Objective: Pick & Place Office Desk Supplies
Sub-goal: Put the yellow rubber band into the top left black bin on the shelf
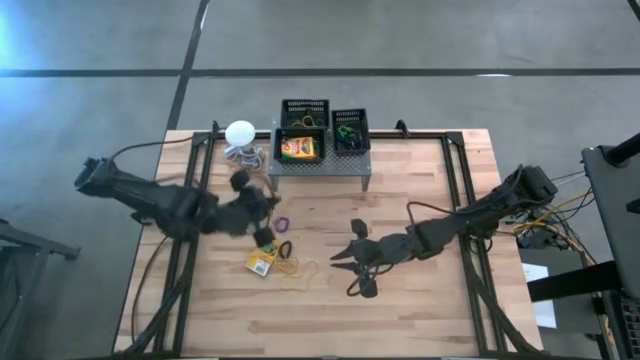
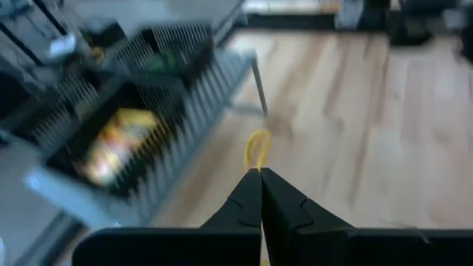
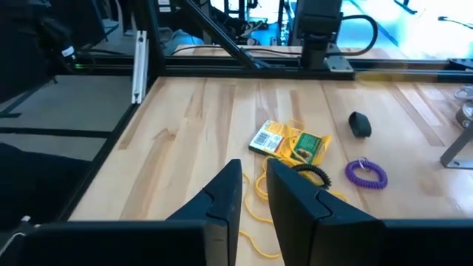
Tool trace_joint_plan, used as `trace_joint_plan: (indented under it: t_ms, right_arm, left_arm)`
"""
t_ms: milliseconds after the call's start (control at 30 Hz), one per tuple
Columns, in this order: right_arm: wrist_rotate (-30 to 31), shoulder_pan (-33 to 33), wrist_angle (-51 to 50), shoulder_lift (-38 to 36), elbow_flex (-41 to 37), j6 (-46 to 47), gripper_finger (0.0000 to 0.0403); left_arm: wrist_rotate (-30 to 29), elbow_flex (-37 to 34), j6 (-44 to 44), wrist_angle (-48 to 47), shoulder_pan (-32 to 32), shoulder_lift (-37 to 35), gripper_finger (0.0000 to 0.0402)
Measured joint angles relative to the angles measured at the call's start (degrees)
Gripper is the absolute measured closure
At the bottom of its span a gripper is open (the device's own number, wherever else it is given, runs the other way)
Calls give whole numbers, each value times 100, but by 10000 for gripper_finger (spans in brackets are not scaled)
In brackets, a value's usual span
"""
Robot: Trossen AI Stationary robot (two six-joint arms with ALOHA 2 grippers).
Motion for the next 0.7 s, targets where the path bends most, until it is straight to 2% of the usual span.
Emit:
trace_joint_plan:
  t_ms: [100, 267, 433, 533, 700]
  right_arm:
    - [0, 91, -67, -43, 0, 9, 342]
    - [165, 324, -687, -106, 0, 218, 344]
    - [1419, 584, -1572, -293, 0, 420, 344]
    - [2322, 602, -1798, -367, -2, 402, 344]
    - [3276, 401, -1918, -389, -29, -194, 344]
  left_arm:
    - [608, 333, 952, 559, 762, 0, 401]
    - [2166, 539, 1984, 1604, 2296, 13, 401]
    - [3295, 562, 2510, 2576, 3600, 304, 401]
    - [3798, 764, 2755, 2693, 4247, 719, 401]
    - [3934, 1367, 3421, 2646, 4789, 1522, 401]
